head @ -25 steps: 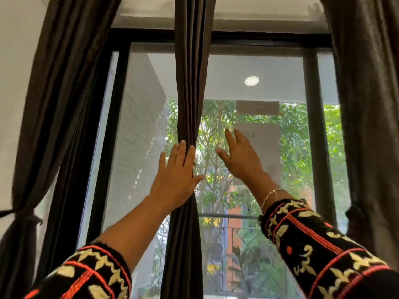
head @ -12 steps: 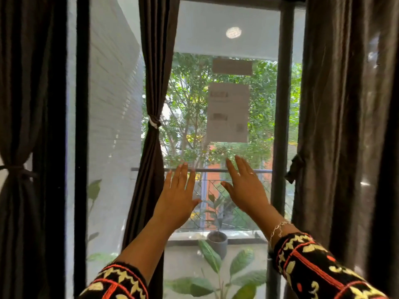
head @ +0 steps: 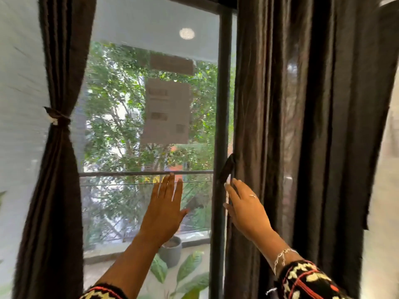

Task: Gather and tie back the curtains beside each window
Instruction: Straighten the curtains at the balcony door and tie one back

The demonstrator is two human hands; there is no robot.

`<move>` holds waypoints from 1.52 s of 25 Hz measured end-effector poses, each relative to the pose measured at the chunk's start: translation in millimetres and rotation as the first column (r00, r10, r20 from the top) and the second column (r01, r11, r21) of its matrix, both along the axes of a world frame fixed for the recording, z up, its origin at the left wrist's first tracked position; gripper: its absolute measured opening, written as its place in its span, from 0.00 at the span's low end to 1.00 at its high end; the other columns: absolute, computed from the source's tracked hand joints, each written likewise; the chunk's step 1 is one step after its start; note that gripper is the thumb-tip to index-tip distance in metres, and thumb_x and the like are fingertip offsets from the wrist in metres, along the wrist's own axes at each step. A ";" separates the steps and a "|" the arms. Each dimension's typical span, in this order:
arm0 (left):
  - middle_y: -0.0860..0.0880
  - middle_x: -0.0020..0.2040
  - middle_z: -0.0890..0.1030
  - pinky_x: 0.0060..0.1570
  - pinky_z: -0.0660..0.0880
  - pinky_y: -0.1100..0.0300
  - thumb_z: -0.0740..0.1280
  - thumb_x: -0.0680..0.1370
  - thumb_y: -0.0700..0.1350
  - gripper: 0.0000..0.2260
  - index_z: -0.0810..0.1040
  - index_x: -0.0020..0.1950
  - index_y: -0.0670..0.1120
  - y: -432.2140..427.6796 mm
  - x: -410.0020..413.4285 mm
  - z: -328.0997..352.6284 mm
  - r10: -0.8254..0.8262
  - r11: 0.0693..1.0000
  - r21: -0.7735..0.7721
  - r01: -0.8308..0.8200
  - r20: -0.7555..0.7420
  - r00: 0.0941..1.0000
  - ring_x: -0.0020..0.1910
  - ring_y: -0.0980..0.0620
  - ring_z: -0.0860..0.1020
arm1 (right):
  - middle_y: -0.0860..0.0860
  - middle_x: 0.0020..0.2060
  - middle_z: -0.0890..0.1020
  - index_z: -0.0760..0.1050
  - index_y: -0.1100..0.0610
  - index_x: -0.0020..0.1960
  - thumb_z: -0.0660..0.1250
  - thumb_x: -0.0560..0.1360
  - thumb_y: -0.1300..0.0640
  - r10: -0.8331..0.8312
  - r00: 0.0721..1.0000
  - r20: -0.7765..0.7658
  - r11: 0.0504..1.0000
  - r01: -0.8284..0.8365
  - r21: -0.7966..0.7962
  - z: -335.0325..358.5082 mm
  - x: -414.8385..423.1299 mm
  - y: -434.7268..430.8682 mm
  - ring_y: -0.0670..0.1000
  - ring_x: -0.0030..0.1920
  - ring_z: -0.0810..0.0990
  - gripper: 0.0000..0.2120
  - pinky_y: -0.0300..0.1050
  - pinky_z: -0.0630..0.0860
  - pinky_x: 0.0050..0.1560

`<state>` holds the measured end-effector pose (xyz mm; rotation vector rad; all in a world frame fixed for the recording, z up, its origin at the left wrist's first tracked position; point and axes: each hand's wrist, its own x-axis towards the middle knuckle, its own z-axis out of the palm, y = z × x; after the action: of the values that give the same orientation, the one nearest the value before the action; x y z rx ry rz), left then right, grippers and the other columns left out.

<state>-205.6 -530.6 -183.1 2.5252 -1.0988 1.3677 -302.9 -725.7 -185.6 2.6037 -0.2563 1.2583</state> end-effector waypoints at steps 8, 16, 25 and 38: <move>0.33 0.58 0.78 0.47 0.76 0.40 0.80 0.56 0.54 0.36 0.79 0.57 0.36 -133.9 -22.9 27.3 -0.116 0.993 -0.022 0.116 -0.011 0.993 0.55 0.36 0.79 | 0.63 0.57 0.79 0.76 0.64 0.60 0.73 0.69 0.59 -0.073 0.992 0.103 0.995 0.079 -0.054 25.9 -34.4 -137.9 0.63 0.58 0.78 0.21 0.55 0.77 0.54; 0.41 0.76 0.39 0.72 0.36 0.49 0.50 0.80 0.59 0.33 0.38 0.75 0.44 -223.2 4.6 70.6 -0.153 0.984 -0.074 0.161 0.101 0.983 0.75 0.42 0.38 | 0.60 0.67 0.68 0.65 0.61 0.70 0.58 0.79 0.57 -0.060 0.986 0.158 0.992 0.077 -0.101 99.6 -15.1 -216.2 0.60 0.68 0.66 0.20 0.51 0.66 0.65; 0.41 0.77 0.43 0.73 0.41 0.50 0.55 0.79 0.56 0.30 0.50 0.76 0.45 -291.0 41.9 217.9 -0.310 0.884 -0.247 0.396 0.324 0.894 0.76 0.45 0.41 | 0.60 0.66 0.68 0.59 0.62 0.72 0.62 0.77 0.48 0.073 0.860 0.505 0.982 -0.150 0.113 238.3 52.6 -242.7 0.59 0.66 0.67 0.30 0.49 0.66 0.63; 0.32 0.66 0.68 0.60 0.67 0.47 0.70 0.73 0.48 0.35 0.55 0.71 0.37 -215.3 125.4 389.0 -0.229 0.626 -0.746 0.225 0.100 0.968 0.64 0.33 0.68 | 0.68 0.64 0.70 0.67 0.71 0.65 0.54 0.79 0.67 0.676 0.703 0.221 0.719 -0.695 0.013 352.1 225.6 -85.8 0.65 0.65 0.68 0.17 0.51 0.61 0.65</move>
<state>-80.2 -745.9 205.9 1.7055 -0.6035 1.3558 -77.4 -811.5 166.5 2.7423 0.7328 1.7700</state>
